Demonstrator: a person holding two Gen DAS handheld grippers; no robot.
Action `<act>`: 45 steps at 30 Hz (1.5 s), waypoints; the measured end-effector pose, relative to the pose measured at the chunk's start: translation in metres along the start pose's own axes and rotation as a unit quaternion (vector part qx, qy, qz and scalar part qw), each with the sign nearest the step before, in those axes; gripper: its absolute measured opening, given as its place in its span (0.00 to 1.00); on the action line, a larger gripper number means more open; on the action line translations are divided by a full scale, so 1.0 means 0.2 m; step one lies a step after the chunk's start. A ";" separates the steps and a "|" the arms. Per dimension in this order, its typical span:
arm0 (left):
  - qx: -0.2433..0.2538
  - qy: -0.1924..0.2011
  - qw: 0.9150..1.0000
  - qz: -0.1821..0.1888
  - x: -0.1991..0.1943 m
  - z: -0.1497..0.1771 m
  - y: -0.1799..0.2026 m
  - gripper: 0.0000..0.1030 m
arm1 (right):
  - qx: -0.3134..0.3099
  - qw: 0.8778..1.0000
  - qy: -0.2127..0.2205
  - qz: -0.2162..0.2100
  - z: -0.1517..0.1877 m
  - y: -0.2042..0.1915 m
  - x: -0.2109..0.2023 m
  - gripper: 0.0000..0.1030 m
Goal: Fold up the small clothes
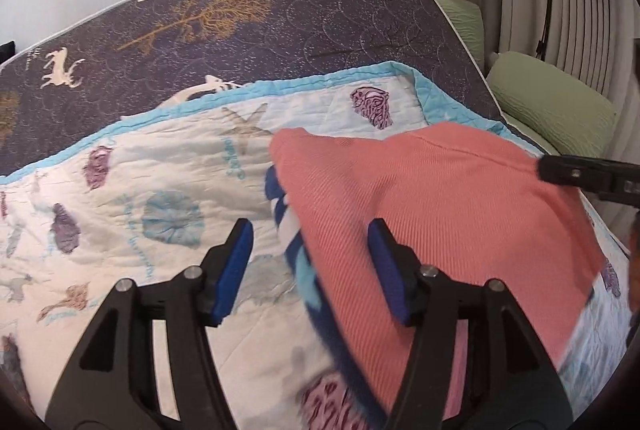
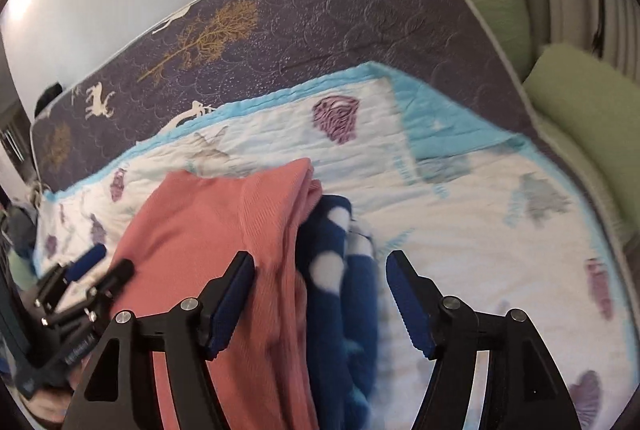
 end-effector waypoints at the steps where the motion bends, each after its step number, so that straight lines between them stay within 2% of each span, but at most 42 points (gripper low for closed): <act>1: -0.003 -0.002 1.000 0.002 -0.04 0.01 -0.01 0.59 | -0.007 1.000 0.004 -0.001 0.01 -0.02 -0.05 0.67; 4: -0.008 -0.001 1.000 0.025 -0.21 0.06 0.00 0.59 | -0.029 0.999 0.017 -0.019 0.09 -0.09 -0.25 0.67; 7: 0.004 0.005 0.999 0.034 -0.44 0.13 0.04 0.67 | -0.060 0.997 0.025 -0.031 0.21 -0.19 -0.45 0.67; 10: 0.011 0.014 0.999 0.045 -0.68 0.21 0.09 0.70 | -0.081 0.995 0.030 -0.041 0.34 -0.30 -0.68 0.68; 14: 0.004 0.035 0.997 0.064 -1.04 0.32 0.15 0.79 | -0.100 0.992 0.054 -0.047 0.51 -0.44 -1.00 0.68; 16: 0.007 0.057 0.996 0.074 -1.24 0.38 0.17 0.81 | -0.109 0.991 0.068 -0.040 0.60 -0.51 -1.17 0.68; 19: 0.017 0.092 0.994 0.061 -1.51 0.48 0.18 0.89 | -0.107 0.990 0.094 -0.008 0.72 -0.56 -1.42 0.69; 20: 0.016 0.097 0.994 0.058 -1.57 0.51 0.17 0.92 | -0.103 0.990 0.099 0.000 0.76 -0.58 -1.49 0.70; 23: 0.000 0.102 0.993 0.056 -1.78 0.63 0.14 0.95 | -0.067 0.991 0.116 0.003 0.88 -0.61 -1.69 0.76; 25: -0.010 0.097 0.994 0.051 -1.88 0.69 0.13 0.95 | -0.050 0.991 0.126 0.003 0.96 -0.65 -1.81 0.77; 28: -0.012 0.082 0.996 0.037 -2.01 0.80 0.12 0.96 | -0.037 0.989 0.140 0.025 1.05 -0.68 -1.97 0.79; 31: -0.010 0.095 0.995 0.025 -2.15 0.87 0.09 0.96 | -0.034 0.988 0.148 0.036 1.13 -0.72 -2.08 0.80; 37: -0.022 0.097 0.995 0.004 -2.29 1.00 0.03 0.99 | -0.047 0.985 0.158 0.058 1.23 -0.81 -2.20 0.83; 40: -0.020 0.094 0.995 -0.004 -2.33 1.06 0.01 0.99 | -0.050 0.985 0.155 0.054 1.28 -0.84 -2.24 0.83; 45: -0.024 0.083 0.996 0.005 -2.38 1.17 0.01 0.99 | -0.055 0.987 0.144 0.050 1.37 -0.89 -2.26 0.83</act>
Point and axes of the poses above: each gripper's, at about its wrist camera, not at the fingertips, and x roughly the way its jaws point, y to its right, z to its underside, the point moved 10 cm from there along x, roughly the way its jaws point, and after that the axes turned 11 degrees about -x, right-handed, at the moved point
